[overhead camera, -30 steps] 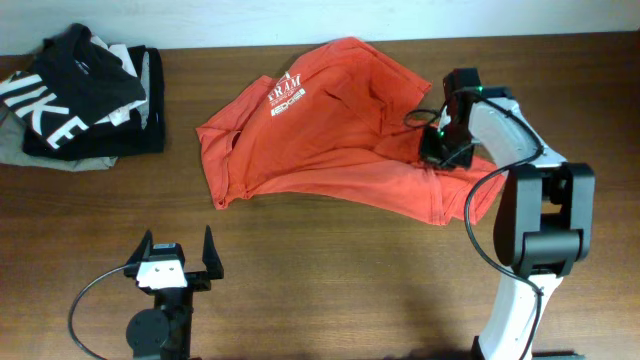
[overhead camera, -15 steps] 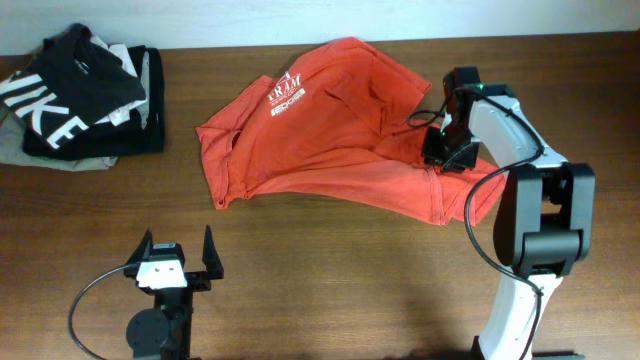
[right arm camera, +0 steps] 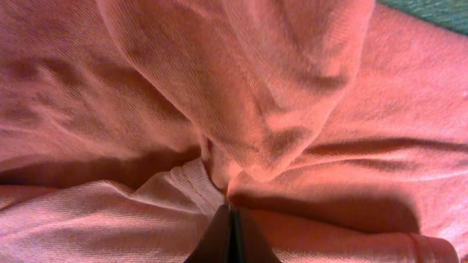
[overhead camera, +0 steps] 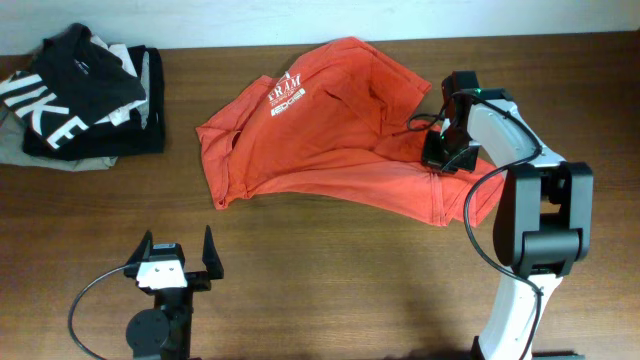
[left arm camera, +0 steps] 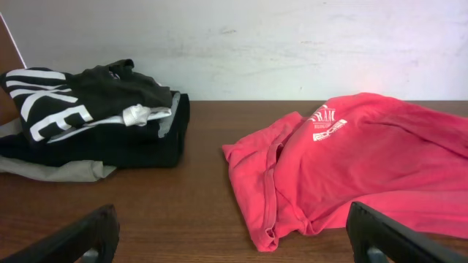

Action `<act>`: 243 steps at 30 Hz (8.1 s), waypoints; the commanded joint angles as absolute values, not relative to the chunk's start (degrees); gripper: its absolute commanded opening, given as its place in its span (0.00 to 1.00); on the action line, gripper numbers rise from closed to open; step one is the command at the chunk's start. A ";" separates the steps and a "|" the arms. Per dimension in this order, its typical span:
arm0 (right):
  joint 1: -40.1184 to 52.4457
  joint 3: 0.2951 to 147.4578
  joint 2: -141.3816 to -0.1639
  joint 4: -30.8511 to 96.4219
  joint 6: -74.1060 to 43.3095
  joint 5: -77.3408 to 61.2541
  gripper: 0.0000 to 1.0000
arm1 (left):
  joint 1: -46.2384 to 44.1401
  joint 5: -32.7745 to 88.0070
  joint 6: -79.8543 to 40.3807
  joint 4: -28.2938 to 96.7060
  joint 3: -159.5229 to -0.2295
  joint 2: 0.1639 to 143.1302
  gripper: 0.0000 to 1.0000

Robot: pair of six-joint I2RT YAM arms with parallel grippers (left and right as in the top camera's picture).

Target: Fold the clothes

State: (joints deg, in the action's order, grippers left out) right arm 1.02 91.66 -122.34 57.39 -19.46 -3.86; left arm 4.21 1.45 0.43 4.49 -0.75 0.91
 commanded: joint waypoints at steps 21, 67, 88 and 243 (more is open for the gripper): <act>33.93 67.42 -72.40 83.92 -53.95 4.40 0.04 | 4.45 1.54 1.10 4.62 -0.47 0.62 0.99; 16.36 60.71 -94.87 33.17 -36.18 5.21 0.99 | -4.05 16.64 3.66 47.40 -92.53 97.56 0.99; 16.38 60.64 -94.94 33.61 -36.21 5.19 0.99 | -5.15 -9.91 -17.10 35.90 -95.46 125.14 0.98; 26.17 141.18 -86.80 83.50 -34.00 45.56 0.04 | 11.73 -3.53 -19.68 52.73 -115.24 95.59 0.01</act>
